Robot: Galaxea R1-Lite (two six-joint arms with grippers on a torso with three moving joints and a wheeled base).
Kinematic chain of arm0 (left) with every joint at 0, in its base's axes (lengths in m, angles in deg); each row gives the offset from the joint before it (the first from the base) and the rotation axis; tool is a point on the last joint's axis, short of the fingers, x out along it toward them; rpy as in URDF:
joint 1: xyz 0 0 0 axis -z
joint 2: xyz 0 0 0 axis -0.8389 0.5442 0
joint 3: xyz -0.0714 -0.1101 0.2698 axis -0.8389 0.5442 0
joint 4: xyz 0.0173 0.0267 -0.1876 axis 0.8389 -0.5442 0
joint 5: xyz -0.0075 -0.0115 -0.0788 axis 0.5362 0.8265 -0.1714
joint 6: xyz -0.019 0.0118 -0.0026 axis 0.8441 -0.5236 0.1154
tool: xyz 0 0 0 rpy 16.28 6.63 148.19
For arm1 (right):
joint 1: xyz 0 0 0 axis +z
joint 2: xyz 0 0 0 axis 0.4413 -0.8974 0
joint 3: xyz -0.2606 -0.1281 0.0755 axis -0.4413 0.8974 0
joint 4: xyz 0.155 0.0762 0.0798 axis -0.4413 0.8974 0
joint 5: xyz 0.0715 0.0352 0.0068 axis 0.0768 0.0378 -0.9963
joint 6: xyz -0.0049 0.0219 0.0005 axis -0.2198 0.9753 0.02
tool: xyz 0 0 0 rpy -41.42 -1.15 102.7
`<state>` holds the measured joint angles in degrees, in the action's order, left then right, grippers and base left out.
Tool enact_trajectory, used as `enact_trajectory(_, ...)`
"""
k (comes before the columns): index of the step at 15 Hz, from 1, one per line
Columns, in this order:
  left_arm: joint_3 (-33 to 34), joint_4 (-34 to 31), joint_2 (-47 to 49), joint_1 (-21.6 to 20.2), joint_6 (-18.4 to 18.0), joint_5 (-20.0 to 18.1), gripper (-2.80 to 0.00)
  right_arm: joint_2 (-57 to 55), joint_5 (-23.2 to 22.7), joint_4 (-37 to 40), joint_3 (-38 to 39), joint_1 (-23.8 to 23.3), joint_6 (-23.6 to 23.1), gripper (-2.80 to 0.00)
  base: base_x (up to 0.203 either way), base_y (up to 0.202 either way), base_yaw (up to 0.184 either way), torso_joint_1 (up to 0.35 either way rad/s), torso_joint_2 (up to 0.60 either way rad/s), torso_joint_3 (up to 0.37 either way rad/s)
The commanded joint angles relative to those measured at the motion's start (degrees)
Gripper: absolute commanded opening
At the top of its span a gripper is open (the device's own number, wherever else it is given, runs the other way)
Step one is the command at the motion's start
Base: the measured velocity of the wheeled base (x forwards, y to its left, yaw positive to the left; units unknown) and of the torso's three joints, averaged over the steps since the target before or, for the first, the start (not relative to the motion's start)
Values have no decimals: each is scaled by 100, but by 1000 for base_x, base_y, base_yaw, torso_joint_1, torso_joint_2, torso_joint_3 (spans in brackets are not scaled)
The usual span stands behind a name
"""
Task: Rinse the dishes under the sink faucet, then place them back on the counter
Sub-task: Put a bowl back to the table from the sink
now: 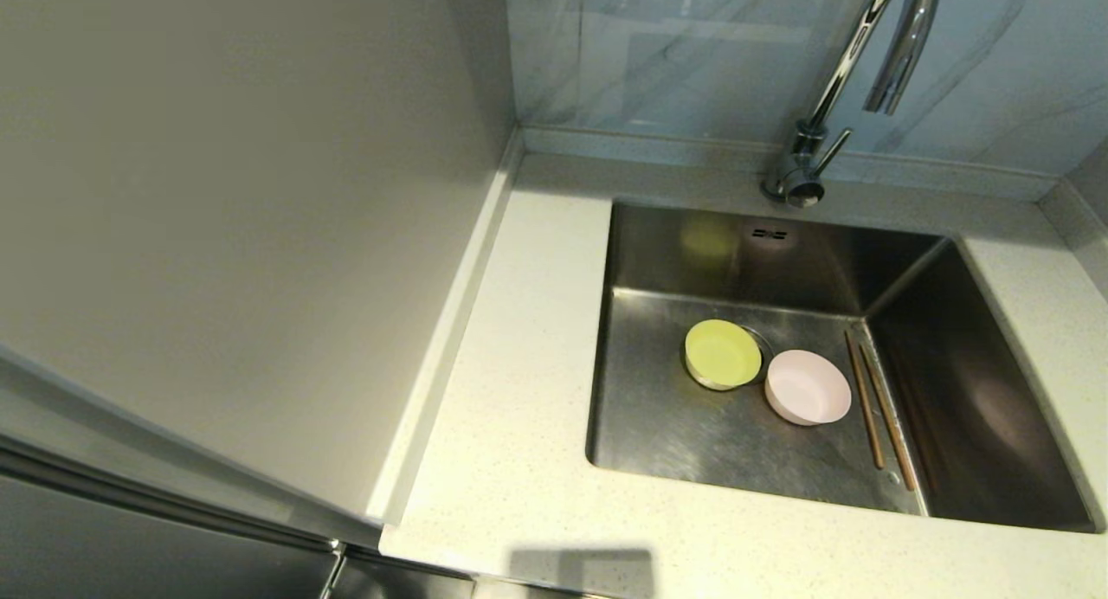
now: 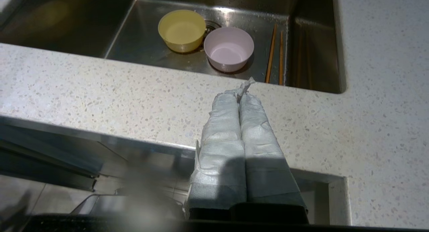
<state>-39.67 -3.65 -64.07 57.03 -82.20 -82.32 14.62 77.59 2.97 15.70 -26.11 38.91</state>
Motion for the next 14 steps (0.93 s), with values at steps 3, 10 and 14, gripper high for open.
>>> enact_trajectory(3,0,4,-18,0,4,1,-280,-5,1,-2,30,1,3,-280,0,0,0,0,0,0)
enact_trajectory(10,0,4,-18,0,4,1,-280,-5,2,-2,30,1,3,-280,0,0,0,0,0,0)
enact_trajectory(14,0,4,-18,0,4,1,-280,-7,-6,-2,30,1,3,-280,0,0,0,0,0,0)
